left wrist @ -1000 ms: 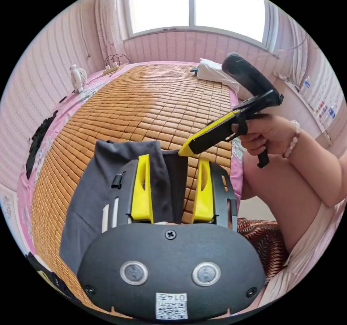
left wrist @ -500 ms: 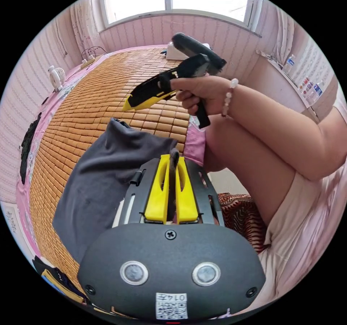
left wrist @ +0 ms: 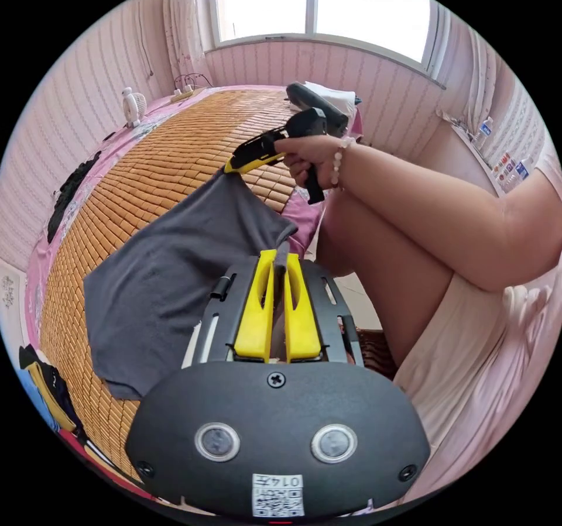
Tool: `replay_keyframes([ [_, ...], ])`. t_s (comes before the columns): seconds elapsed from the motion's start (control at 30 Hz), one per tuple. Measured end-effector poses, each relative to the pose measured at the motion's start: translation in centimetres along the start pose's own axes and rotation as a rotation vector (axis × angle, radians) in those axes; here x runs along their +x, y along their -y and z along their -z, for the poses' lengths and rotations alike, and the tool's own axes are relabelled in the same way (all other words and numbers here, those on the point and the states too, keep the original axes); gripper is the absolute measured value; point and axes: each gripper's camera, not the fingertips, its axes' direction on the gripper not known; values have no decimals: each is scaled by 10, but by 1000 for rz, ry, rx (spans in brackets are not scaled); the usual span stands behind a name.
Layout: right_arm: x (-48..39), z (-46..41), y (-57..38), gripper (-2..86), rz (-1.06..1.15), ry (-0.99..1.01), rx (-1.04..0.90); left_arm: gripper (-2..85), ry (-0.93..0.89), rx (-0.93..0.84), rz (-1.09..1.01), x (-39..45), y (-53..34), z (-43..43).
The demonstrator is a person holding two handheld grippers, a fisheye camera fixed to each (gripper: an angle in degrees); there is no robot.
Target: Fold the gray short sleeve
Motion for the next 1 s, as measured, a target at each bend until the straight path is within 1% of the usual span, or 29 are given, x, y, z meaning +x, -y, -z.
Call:
replay_keyframes([
  [0.1, -1, 32, -11, 15, 7, 30, 83, -6, 19, 92, 6, 9, -13, 17],
  [0.23, -12, 61, -28, 14, 39, 34, 154, -7, -45, 190, 82, 7, -36, 32],
  [0.4, -44, 57, -33, 15, 94, -11, 136, -7, -91, 277, 194, -18, -72, 49],
  [0.47, -65, 46, -26, 17, 131, -12, 109, -7, -93, 326, 281, -42, -95, 61],
  [0.6, -138, -12, 6, 22, 268, -23, -14, -5, -81, 414, 419, -90, -138, 83],
  [0.7, -185, -76, 34, 34, 316, -22, -94, 4, -5, 465, 526, -136, -175, 101],
  [0.8, -203, -149, 49, 67, 312, -42, -116, 42, 98, 406, 706, -192, -216, 100],
  [0.87, -201, -189, 50, 83, 296, -101, -183, 86, 164, 310, 836, -234, -252, 85],
  [0.93, -202, -223, 43, 91, 339, -245, -239, 104, 152, 258, 904, -258, -277, 73],
  [1.0, -207, -238, 37, 94, 407, -288, -255, 113, 95, 240, 925, -274, -294, 64],
])
